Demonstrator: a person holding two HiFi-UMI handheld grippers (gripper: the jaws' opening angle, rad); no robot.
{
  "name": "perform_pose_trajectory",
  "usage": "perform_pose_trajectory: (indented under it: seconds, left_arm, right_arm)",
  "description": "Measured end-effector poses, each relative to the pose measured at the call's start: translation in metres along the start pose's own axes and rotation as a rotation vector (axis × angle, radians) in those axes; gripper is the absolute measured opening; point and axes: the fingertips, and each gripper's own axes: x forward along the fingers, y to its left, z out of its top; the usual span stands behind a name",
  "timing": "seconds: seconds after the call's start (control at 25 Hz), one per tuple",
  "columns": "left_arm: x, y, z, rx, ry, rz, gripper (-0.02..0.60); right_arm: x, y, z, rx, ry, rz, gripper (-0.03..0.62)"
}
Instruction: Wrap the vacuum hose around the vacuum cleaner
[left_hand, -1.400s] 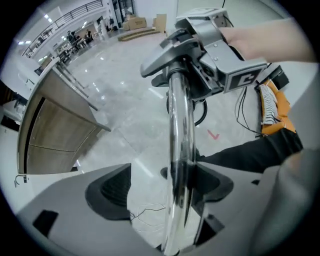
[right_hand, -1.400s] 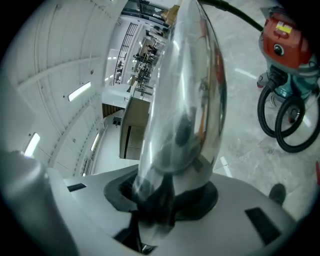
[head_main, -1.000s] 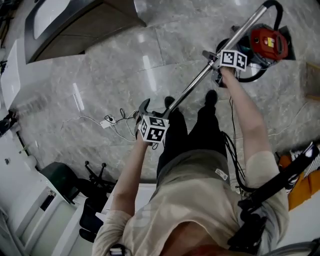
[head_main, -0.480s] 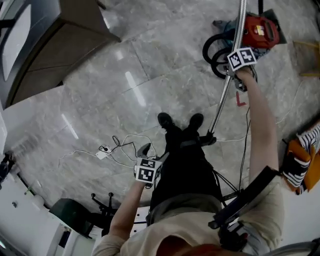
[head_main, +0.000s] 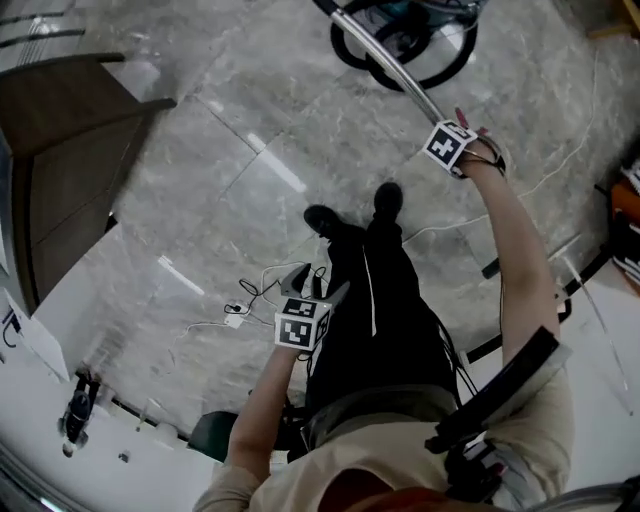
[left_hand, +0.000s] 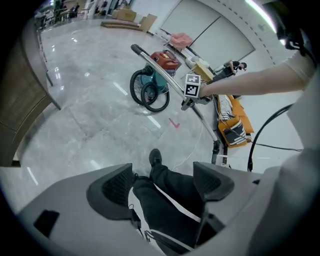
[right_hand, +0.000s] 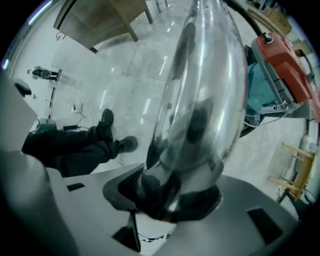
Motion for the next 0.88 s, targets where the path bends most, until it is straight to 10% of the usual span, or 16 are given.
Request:
perform_pose_trajectory:
  seconds: [0.24,0.56,0.88]
  left_arm:
    - [0.042,-0.035,0.063,0.188,0.039,-0.023,0.378]
    - [0.089,-0.09,0.15,0.389,-0.028,0.021,0.007]
    - [0.137,-0.052,0.174,0.415,0.067,-0.062,0.006]
  right_arm:
    - [0.025,-0.008,-0.058,-0.014,-0.013,-0.011,0.172]
    - [0.029,-0.023,-0.093,-0.012,-0.013,0.017,0.172]
    - [0.072,-0.056,-0.106,-0.038,0.045,-0.031,0.17]
